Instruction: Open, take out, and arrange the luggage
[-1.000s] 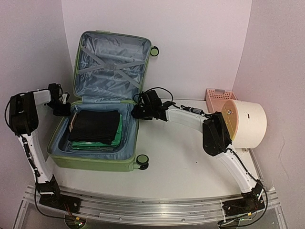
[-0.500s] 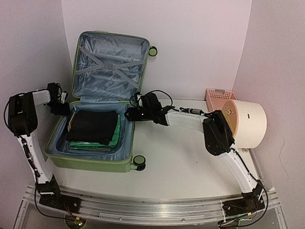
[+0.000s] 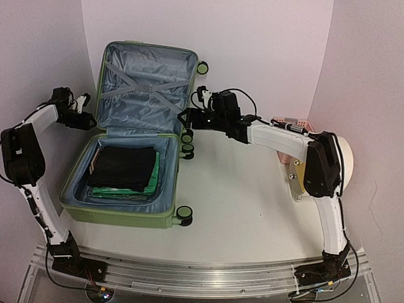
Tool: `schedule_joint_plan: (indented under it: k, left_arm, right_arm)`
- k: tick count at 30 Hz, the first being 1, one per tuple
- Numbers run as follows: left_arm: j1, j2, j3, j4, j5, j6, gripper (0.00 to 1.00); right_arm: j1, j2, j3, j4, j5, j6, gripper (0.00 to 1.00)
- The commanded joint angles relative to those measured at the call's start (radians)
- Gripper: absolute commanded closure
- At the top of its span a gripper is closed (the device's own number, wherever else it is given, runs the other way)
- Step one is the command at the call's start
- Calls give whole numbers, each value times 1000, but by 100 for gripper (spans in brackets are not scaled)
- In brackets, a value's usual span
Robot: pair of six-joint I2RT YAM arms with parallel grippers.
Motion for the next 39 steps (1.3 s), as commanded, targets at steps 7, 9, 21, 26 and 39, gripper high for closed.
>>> schedule_joint_plan:
  k: [7,9,21,26,39]
  left_arm:
    - [-256,15,211,-173,194,123,29]
    - [-301,31,228,-171,195,112,28]
    - [-380,35,239,-210,200,-16,1]
    - [-380,-9,160,-198,207,-22,1]
    - [-380,-22,137,-201,198,-20,1]
  right_arm:
    - [-127,-206,-245,4,62,157,23]
    - [-167,-237,-268,-24,95,152,23]
    - [-466,114,291,-722,564,-208,5]
    - [-500,207,317,-741,671,-293,4]
    - [-503,338,372,-708,367,-344,51]
